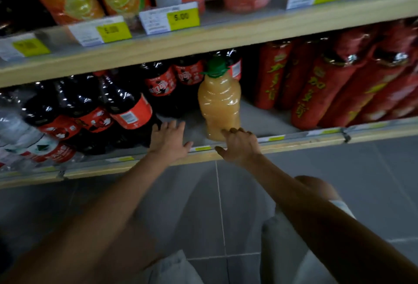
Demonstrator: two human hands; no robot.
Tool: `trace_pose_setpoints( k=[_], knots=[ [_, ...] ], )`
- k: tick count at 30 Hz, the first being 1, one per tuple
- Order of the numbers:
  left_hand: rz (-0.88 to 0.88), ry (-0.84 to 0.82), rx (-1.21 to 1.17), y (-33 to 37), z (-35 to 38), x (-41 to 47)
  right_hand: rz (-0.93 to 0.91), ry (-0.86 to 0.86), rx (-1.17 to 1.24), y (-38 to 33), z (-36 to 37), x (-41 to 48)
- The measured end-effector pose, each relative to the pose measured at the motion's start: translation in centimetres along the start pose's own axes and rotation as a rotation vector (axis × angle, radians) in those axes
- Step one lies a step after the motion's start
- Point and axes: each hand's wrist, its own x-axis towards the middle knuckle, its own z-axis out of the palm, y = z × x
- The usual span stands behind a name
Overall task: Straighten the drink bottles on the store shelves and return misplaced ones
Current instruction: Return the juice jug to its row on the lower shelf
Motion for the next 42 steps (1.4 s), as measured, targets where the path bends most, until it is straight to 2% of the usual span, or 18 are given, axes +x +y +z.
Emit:
trace_pose_setpoints(
  k=[6, 11, 13, 16, 18, 20, 22, 24, 31, 34, 38, 40, 42],
  knots=[
    [0.151, 0.052, 0.148, 0.1, -2.3, 4.4, 0.183, 0.118, 0.102, 2.7, -0.1, -1.1],
    [0.182, 0.034, 0.062, 0.8, 1.2, 5.7, 0.295, 0.174, 0.195, 2.7, 2.1, -0.3],
    [0.163, 0.034, -0.076, 1.0, 2.2, 6.3, 0.338, 0.199, 0.239, 1.9, 2.9, 0.3],
    [0.104, 0.08, -0.446, 1.0, 2.4, 7.9, 0.401, 0.285, 0.317, 0.5, 3.6, 1.5],
    [0.176, 0.09, -0.631, 1.0, 2.2, 8.9, 0.444, 0.363, 0.37, -0.5, 4.0, 2.5],
    [0.3, 0.031, -0.822, 1.1, 2.2, 9.4, 0.492, 0.42, 0.44, -1.6, 4.4, 3.4],
    [0.325, -0.045, -0.987, 1.0, 1.9, 9.7, 0.522, 0.484, 0.544, -2.8, 4.8, 4.1],
    [0.312, -0.065, -1.034, 1.0, 1.9, 10.0, 0.538, 0.528, 0.622, -3.3, 5.1, 4.7],
    [0.377, -0.089, -1.058, 1.7, 2.7, 9.3, 0.563, 0.508, 0.786, -2.5, 4.9, 5.8],
    [0.404, -0.104, -1.079, 1.5, 3.0, 8.8, 0.51, 0.499, 0.897, -0.7, 4.7, 5.4],
    [0.203, 0.105, -1.271, 2.5, 2.1, 7.8, 0.361, 0.324, 0.978, 4.0, 3.1, 5.2],
    [0.158, 0.091, -1.422, 3.1, 0.6, 8.2, 0.312, 0.242, 0.998, 5.4, 2.4, 5.4],
    [0.217, 0.056, -1.421, 3.6, -1.2, 9.0, 0.289, 0.224, 1.044, 5.4, 2.4, 5.2]
  ],
)
